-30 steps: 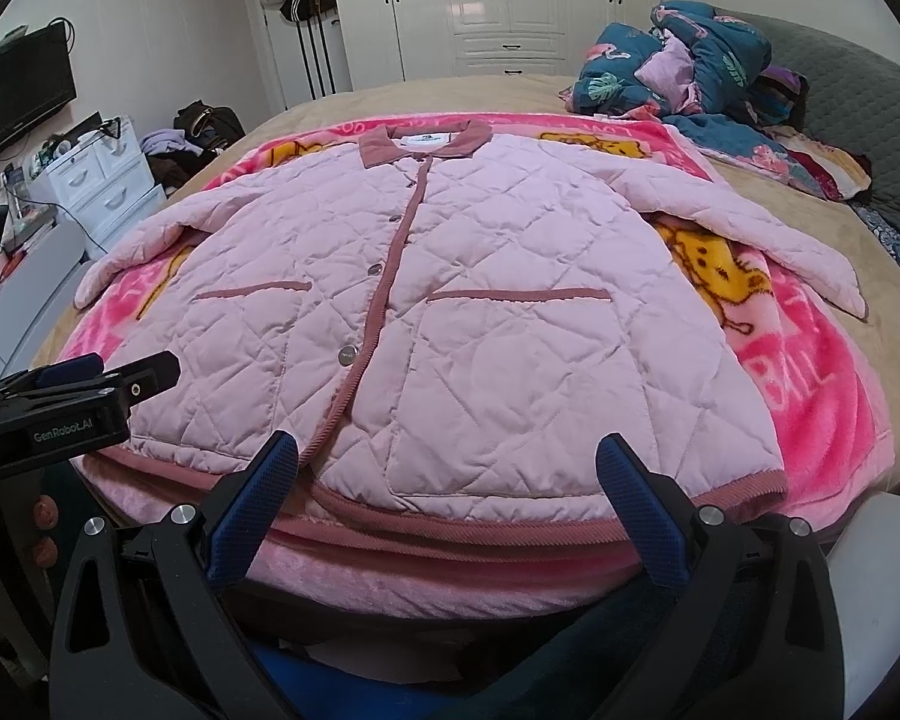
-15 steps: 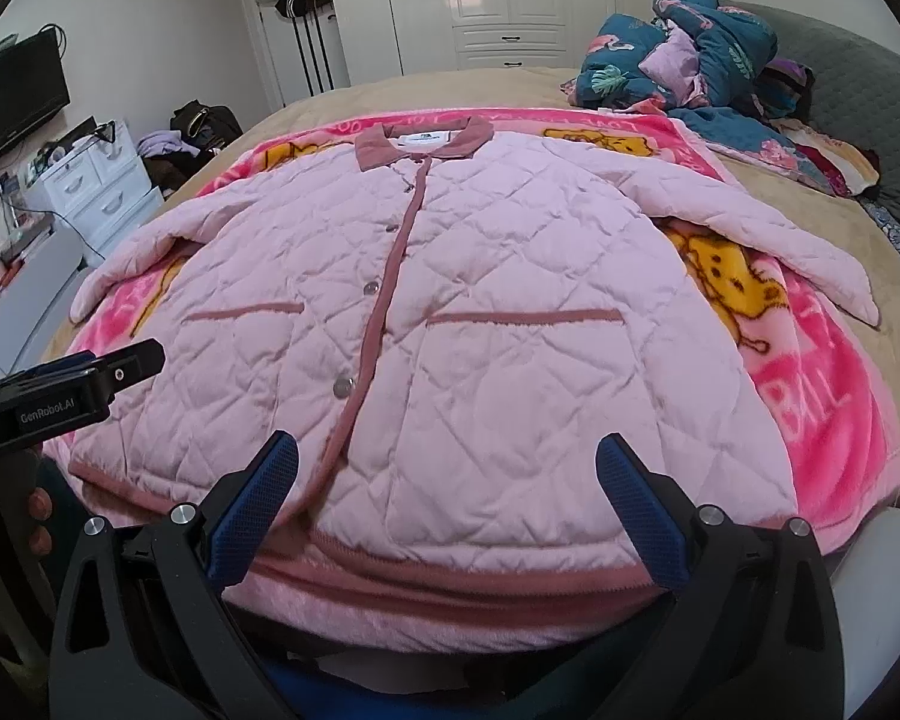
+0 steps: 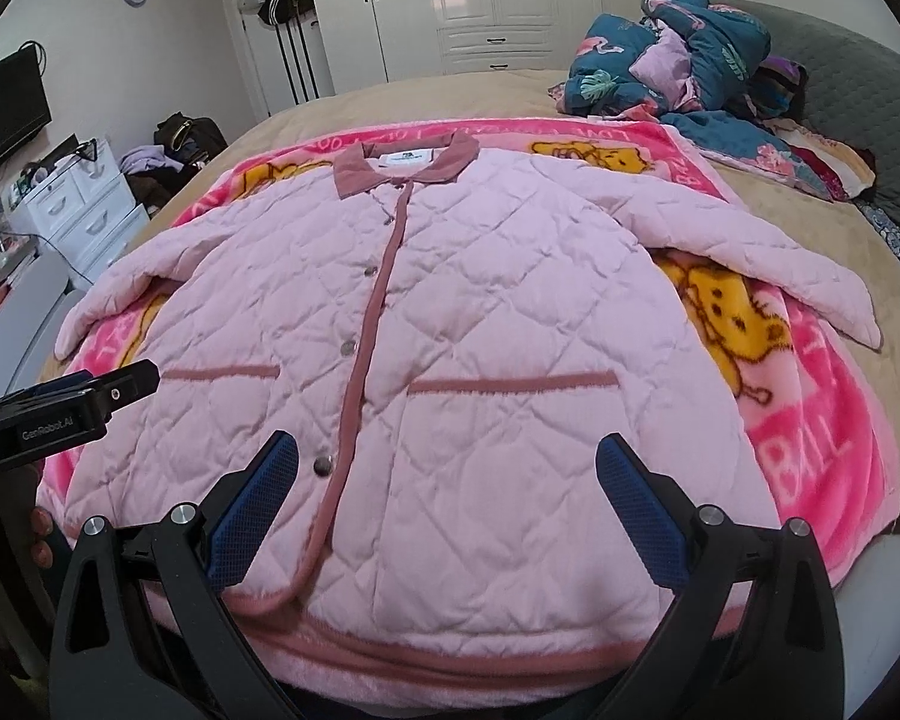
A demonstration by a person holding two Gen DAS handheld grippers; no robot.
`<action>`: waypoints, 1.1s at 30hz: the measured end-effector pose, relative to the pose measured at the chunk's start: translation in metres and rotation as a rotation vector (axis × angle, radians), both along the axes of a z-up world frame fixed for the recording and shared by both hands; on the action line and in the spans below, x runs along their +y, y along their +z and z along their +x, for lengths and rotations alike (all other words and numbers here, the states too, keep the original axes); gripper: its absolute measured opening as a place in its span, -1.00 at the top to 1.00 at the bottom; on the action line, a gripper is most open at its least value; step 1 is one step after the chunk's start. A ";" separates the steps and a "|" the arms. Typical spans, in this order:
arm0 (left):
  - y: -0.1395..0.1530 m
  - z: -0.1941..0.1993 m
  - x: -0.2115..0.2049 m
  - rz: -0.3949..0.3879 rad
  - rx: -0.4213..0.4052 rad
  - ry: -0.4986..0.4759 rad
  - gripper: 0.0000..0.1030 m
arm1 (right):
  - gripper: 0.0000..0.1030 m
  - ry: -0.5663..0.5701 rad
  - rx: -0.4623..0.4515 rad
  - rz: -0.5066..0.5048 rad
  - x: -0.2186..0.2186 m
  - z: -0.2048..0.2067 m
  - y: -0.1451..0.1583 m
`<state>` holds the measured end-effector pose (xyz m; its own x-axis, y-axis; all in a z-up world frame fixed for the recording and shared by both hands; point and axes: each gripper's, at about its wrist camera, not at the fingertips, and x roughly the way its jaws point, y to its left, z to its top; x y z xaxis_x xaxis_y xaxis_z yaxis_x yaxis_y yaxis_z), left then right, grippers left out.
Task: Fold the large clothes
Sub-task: 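Move the right tool over the jacket toward the sleeve nearest it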
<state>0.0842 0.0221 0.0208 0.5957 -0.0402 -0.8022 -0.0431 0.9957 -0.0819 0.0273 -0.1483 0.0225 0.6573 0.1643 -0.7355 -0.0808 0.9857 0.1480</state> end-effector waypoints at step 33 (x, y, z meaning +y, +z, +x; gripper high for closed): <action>0.022 0.142 -0.023 -0.062 0.034 -0.086 -0.83 | -0.92 -0.118 -0.056 0.041 -0.043 0.147 0.040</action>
<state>0.2258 -0.0007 0.0432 0.5602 -0.1401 -0.8164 0.0383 0.9889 -0.1434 0.1742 -0.1915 0.0622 0.7140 0.1123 -0.6911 0.0265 0.9820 0.1869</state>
